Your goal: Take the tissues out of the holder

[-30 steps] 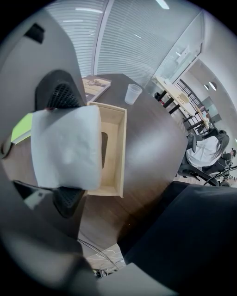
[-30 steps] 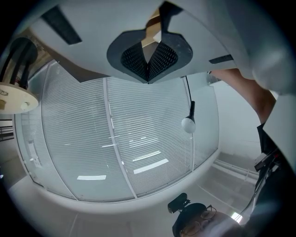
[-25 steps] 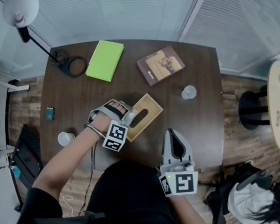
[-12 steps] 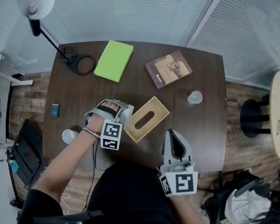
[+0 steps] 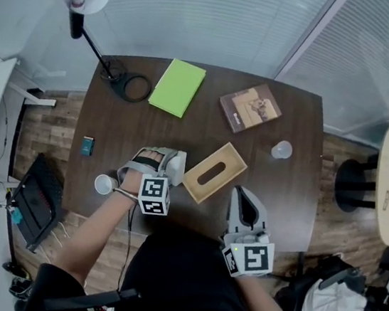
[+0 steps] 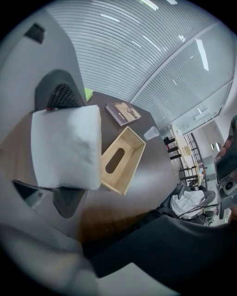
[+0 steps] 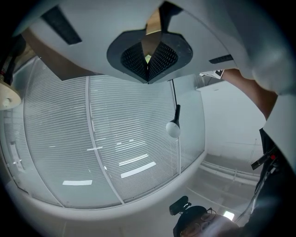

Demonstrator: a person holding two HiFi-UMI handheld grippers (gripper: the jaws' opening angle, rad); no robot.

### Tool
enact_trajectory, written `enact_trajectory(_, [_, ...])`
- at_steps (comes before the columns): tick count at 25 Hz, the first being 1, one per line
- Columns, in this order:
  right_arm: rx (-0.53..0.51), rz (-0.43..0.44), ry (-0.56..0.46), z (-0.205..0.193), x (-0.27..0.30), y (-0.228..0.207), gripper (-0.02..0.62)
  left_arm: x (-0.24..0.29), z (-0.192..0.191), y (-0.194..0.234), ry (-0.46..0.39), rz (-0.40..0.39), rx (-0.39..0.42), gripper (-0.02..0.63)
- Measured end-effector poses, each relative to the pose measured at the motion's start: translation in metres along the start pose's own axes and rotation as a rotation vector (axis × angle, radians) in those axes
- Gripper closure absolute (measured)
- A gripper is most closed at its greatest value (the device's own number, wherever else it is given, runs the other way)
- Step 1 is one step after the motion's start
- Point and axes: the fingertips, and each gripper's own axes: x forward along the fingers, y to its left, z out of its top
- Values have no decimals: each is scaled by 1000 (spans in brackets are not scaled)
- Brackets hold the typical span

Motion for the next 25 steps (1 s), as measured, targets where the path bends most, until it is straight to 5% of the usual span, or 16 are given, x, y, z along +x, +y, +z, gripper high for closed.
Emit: enact_trajectory(25, [-51,90,27,2,23,53,584,-46,-18,20,-149,256,-428,133])
